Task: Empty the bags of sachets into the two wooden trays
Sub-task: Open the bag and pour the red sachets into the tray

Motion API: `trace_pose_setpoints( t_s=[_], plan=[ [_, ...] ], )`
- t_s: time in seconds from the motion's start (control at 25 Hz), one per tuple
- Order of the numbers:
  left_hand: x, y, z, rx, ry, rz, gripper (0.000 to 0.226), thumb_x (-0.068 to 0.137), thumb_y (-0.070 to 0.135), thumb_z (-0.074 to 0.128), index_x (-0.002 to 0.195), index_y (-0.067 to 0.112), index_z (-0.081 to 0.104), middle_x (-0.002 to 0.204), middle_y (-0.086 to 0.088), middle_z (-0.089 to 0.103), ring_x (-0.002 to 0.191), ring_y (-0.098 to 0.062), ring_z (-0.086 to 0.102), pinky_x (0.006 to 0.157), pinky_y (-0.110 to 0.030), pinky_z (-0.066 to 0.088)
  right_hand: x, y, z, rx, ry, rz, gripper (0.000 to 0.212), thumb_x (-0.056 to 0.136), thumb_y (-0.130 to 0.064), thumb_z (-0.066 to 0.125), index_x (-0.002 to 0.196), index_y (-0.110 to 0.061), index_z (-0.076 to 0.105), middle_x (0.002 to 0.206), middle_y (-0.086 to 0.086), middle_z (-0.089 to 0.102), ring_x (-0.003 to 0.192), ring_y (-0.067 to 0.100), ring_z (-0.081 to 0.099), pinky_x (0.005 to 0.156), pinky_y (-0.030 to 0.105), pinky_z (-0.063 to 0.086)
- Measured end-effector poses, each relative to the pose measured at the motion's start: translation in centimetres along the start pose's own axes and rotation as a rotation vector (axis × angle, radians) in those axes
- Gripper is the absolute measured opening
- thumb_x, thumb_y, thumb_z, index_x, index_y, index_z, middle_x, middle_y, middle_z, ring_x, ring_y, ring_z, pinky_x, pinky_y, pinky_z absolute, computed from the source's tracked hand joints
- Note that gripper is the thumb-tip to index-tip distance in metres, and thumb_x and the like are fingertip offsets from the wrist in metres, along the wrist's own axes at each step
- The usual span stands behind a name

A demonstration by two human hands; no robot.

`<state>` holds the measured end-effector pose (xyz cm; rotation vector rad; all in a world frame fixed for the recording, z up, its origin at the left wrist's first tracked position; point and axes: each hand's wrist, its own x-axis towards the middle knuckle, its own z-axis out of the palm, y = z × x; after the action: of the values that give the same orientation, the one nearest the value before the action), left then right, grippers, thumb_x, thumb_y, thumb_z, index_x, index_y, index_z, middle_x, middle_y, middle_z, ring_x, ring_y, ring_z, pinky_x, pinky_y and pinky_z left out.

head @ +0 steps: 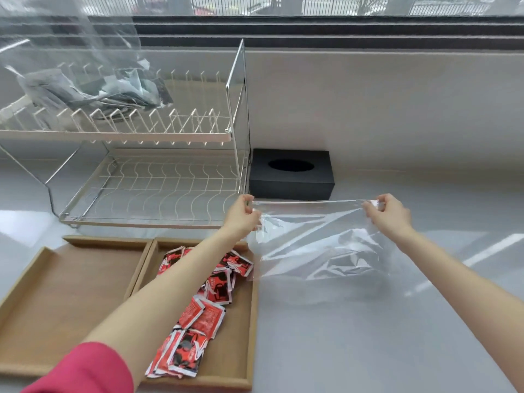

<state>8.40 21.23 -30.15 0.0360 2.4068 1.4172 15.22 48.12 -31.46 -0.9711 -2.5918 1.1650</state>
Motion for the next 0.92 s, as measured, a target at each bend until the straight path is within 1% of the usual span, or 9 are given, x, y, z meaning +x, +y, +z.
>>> trace_pose_setpoints(
  t_s=[0.08, 0.16, 0.28, 0.44, 0.56, 0.64, 0.72, 0.8, 0.92],
  plan=[
    [1.5, -0.3, 1.3, 0.051, 0.026, 0.026, 0.042, 0.090, 0.005, 0.043, 0.132, 0.010, 0.037, 0.117, -0.015, 0.051, 0.085, -0.022, 0.057, 0.086, -0.039, 0.052, 1.8, 0.6, 1.0, -0.063, -0.027, 0.024, 0.042, 0.091, -0.031, 0.048, 0.122, -0.003, 0.046, 0.115, 0.022, 0.059, 0.109, 0.036, 0.051, 0.084, 0.039, 0.041],
    [2.5, -0.6, 2.5, 0.146, 0.006, 0.064, 0.040, 0.092, 0.006, 0.038, 0.132, 0.011, 0.038, 0.130, -0.015, 0.047, 0.101, -0.025, 0.056, 0.096, -0.041, 0.047, 3.2, 1.2, 1.9, -0.112, -0.043, 0.047, 0.043, 0.092, -0.029, 0.046, 0.125, -0.003, 0.044, 0.121, 0.023, 0.056, 0.113, 0.038, 0.049, 0.088, 0.041, 0.041],
    [3.6, -1.3, 3.8, 0.194, -0.002, 0.040, 0.039, 0.093, 0.010, 0.036, 0.132, 0.010, 0.039, 0.134, -0.014, 0.047, 0.115, -0.028, 0.053, 0.100, -0.042, 0.044, 4.5, 2.1, 3.0, -0.172, -0.076, 0.070, 0.042, 0.092, -0.029, 0.045, 0.127, -0.007, 0.043, 0.126, 0.023, 0.055, 0.116, 0.038, 0.050, 0.092, 0.040, 0.040],
    [4.2, -1.5, 4.3, 0.200, -0.037, -0.038, 0.045, 0.093, 0.022, 0.042, 0.136, 0.012, 0.035, 0.138, -0.012, 0.046, 0.114, -0.031, 0.056, 0.101, -0.041, 0.042, 4.3, 2.7, 4.1, -0.209, -0.111, 0.046, 0.051, 0.092, -0.032, 0.046, 0.134, -0.006, 0.035, 0.137, 0.022, 0.044, 0.125, 0.036, 0.043, 0.099, 0.041, 0.036],
    [3.9, -1.3, 4.1, 0.223, -0.079, -0.057, 0.053, 0.093, 0.030, 0.041, 0.141, 0.012, 0.026, 0.146, -0.012, 0.036, 0.126, -0.029, 0.046, 0.105, -0.038, 0.034, 4.0, 2.1, 4.0, -0.242, -0.143, 0.041, 0.059, 0.092, -0.036, 0.044, 0.140, -0.006, 0.027, 0.143, 0.023, 0.036, 0.130, 0.037, 0.036, 0.103, 0.045, 0.033],
    [3.3, -1.1, 3.8, 0.264, -0.141, -0.035, 0.057, 0.094, 0.031, 0.040, 0.143, 0.012, 0.019, 0.151, -0.011, 0.026, 0.136, -0.027, 0.033, 0.110, -0.038, 0.028, 3.4, 1.5, 3.5, -0.288, -0.168, 0.018, 0.061, 0.092, -0.037, 0.044, 0.141, -0.006, 0.026, 0.144, 0.022, 0.034, 0.132, 0.037, 0.033, 0.105, 0.047, 0.031],
    [2.5, -0.7, 3.4, 0.318, -0.175, 0.009, 0.058, 0.094, 0.030, 0.040, 0.144, 0.011, 0.017, 0.153, -0.010, 0.021, 0.140, -0.026, 0.024, 0.112, -0.036, 0.022, 2.5, 0.6, 2.8, -0.355, -0.176, -0.039, 0.059, 0.092, -0.036, 0.043, 0.140, -0.005, 0.028, 0.143, 0.022, 0.036, 0.131, 0.036, 0.034, 0.105, 0.048, 0.031],
    [1.4, -0.3, 2.8, 0.401, -0.187, 0.087, 0.056, 0.094, 0.027, 0.040, 0.143, 0.010, 0.020, 0.152, -0.010, 0.024, 0.141, -0.023, 0.023, 0.112, -0.032, 0.020, 1.0, -0.6, 2.2, -0.414, -0.174, -0.132, 0.055, 0.091, -0.034, 0.044, 0.137, -0.005, 0.033, 0.141, 0.019, 0.039, 0.130, 0.035, 0.036, 0.105, 0.046, 0.031],
    [-0.5, 0.5, 1.4, 0.502, -0.204, 0.185, 0.051, 0.093, 0.028, 0.042, 0.140, 0.011, 0.031, 0.148, -0.007, 0.035, 0.137, -0.021, 0.030, 0.111, -0.031, 0.023, -1.9, -2.8, 1.1, -0.486, -0.195, -0.277, 0.052, 0.091, -0.033, 0.045, 0.137, -0.010, 0.036, 0.143, 0.012, 0.040, 0.132, 0.028, 0.036, 0.106, 0.040, 0.029]
  ],
)
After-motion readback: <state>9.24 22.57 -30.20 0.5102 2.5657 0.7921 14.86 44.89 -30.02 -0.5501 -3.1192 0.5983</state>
